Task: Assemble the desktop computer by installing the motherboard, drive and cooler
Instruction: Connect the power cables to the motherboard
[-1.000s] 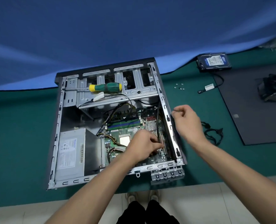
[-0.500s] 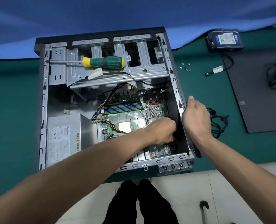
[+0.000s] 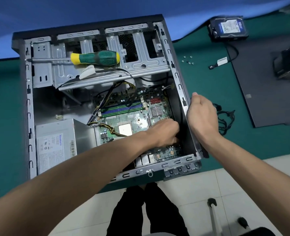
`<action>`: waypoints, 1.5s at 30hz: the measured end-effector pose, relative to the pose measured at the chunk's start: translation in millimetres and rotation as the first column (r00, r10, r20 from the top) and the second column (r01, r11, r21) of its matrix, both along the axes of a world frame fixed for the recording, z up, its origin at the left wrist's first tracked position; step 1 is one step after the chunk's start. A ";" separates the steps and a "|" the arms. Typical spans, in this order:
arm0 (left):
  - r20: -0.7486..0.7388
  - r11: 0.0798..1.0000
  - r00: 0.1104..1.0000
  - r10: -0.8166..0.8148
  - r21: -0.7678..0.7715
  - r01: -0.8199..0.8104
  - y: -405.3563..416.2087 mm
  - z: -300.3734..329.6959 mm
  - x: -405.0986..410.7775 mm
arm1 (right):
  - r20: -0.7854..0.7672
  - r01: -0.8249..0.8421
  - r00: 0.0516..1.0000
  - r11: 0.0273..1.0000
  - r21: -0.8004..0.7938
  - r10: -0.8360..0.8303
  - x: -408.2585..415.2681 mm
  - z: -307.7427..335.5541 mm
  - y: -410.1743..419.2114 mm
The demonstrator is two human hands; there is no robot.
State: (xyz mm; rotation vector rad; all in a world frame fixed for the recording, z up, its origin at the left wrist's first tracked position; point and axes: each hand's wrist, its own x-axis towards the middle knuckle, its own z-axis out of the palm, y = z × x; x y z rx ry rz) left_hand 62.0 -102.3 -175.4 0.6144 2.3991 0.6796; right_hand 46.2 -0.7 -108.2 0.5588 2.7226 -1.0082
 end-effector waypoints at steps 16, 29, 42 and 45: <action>0.131 0.981 0.975 0.178 0.054 -0.186 3.0 -4.9 2.7 | -0.005 0.012 1.000 1.000 0.008 -0.012 -1.2 -0.2 -0.4; 0.036 0.992 0.993 0.111 0.057 -0.113 0.8 -2.5 3.4 | 0.002 0.016 1.000 1.000 0.015 -0.016 -1.3 0.3 -0.4; 0.145 0.914 0.931 0.336 0.188 -0.359 -1.0 -13.8 7.6 | 0.005 0.016 1.000 0.999 0.036 -0.016 -2.2 0.3 -0.5; 0.148 0.914 0.931 0.332 0.194 -0.357 -0.3 -13.5 8.3 | 0.015 0.013 1.000 0.999 0.041 -0.013 -2.3 0.3 -0.6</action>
